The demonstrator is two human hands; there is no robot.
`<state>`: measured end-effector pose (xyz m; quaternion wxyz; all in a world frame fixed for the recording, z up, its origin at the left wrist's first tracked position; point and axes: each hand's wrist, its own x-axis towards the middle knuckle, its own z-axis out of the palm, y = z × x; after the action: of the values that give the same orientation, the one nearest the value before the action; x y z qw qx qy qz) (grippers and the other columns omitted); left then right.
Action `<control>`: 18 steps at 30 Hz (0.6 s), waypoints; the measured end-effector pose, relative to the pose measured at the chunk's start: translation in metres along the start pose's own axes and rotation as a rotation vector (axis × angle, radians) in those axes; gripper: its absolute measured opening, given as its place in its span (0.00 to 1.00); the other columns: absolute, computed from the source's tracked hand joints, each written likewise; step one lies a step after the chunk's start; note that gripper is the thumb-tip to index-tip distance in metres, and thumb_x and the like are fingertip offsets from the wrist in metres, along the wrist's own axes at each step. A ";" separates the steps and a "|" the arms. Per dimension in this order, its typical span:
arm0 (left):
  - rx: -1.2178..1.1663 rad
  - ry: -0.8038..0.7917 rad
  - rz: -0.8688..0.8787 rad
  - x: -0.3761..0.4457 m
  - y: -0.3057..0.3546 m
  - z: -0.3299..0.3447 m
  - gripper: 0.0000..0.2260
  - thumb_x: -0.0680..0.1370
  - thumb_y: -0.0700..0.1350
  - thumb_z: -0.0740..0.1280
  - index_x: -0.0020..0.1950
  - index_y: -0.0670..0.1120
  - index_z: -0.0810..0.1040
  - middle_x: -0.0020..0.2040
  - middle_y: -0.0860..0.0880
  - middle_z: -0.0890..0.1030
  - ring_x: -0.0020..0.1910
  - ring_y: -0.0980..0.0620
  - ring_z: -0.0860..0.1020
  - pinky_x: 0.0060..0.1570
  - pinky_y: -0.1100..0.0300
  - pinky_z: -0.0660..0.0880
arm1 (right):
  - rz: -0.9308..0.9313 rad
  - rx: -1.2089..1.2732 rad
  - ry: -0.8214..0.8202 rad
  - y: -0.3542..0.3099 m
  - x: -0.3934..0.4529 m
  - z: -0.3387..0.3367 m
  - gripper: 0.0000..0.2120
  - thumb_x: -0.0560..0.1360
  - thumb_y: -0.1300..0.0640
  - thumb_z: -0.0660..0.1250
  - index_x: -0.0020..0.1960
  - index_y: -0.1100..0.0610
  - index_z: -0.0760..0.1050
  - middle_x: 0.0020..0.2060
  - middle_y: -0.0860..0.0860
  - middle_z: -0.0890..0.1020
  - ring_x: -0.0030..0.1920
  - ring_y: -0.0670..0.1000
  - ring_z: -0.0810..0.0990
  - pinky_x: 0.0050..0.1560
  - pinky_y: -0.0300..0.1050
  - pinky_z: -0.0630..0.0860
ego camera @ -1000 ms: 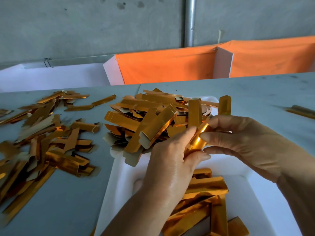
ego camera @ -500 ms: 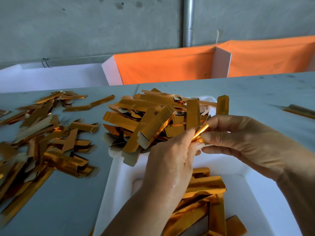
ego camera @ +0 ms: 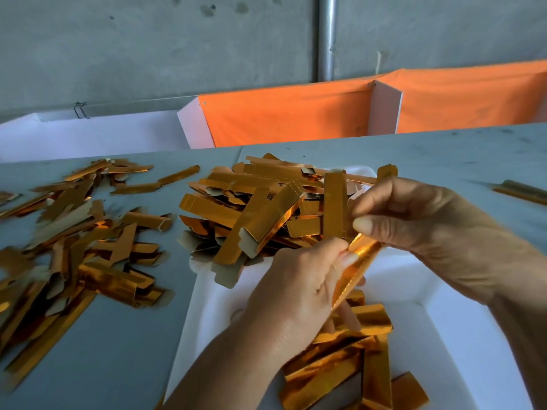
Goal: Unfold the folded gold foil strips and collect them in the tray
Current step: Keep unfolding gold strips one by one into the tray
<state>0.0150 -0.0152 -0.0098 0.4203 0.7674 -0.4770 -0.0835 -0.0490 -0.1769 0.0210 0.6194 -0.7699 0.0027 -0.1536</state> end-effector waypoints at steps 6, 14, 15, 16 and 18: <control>0.039 0.000 -0.003 0.001 0.001 -0.001 0.12 0.78 0.57 0.49 0.53 0.53 0.67 0.37 0.52 0.82 0.21 0.58 0.77 0.21 0.68 0.72 | 0.022 -0.018 0.074 0.004 0.003 0.003 0.11 0.59 0.56 0.73 0.41 0.50 0.82 0.36 0.51 0.84 0.38 0.49 0.83 0.38 0.36 0.79; 0.063 0.037 -0.011 0.002 -0.002 -0.003 0.17 0.75 0.60 0.48 0.50 0.52 0.70 0.27 0.53 0.75 0.25 0.59 0.77 0.23 0.69 0.71 | 0.046 -0.042 0.154 0.003 0.004 0.009 0.08 0.58 0.54 0.74 0.37 0.51 0.81 0.34 0.54 0.83 0.37 0.54 0.82 0.40 0.46 0.79; 0.055 0.020 -0.026 0.003 -0.003 -0.003 0.20 0.74 0.62 0.49 0.52 0.52 0.72 0.32 0.53 0.79 0.30 0.58 0.79 0.28 0.67 0.74 | 0.051 -0.071 0.187 0.005 0.005 0.011 0.07 0.60 0.56 0.75 0.37 0.53 0.81 0.33 0.53 0.83 0.37 0.54 0.82 0.41 0.48 0.79; 0.041 0.006 -0.040 0.003 -0.004 -0.002 0.22 0.73 0.64 0.51 0.55 0.53 0.72 0.38 0.54 0.81 0.37 0.59 0.80 0.35 0.66 0.76 | 0.054 -0.111 0.227 0.006 0.006 0.013 0.07 0.62 0.58 0.76 0.37 0.53 0.80 0.32 0.51 0.83 0.37 0.53 0.82 0.42 0.49 0.79; 0.030 0.043 -0.054 0.003 -0.005 0.000 0.24 0.70 0.68 0.58 0.60 0.57 0.70 0.47 0.60 0.79 0.49 0.66 0.76 0.45 0.72 0.73 | 0.043 -0.186 0.303 0.008 0.007 0.017 0.08 0.65 0.60 0.76 0.38 0.52 0.79 0.29 0.47 0.82 0.35 0.50 0.81 0.41 0.48 0.78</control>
<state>0.0200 -0.0162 -0.0125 0.4164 0.7877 -0.4484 -0.0712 -0.0369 -0.1640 0.0116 0.5413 -0.7917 0.1266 -0.2535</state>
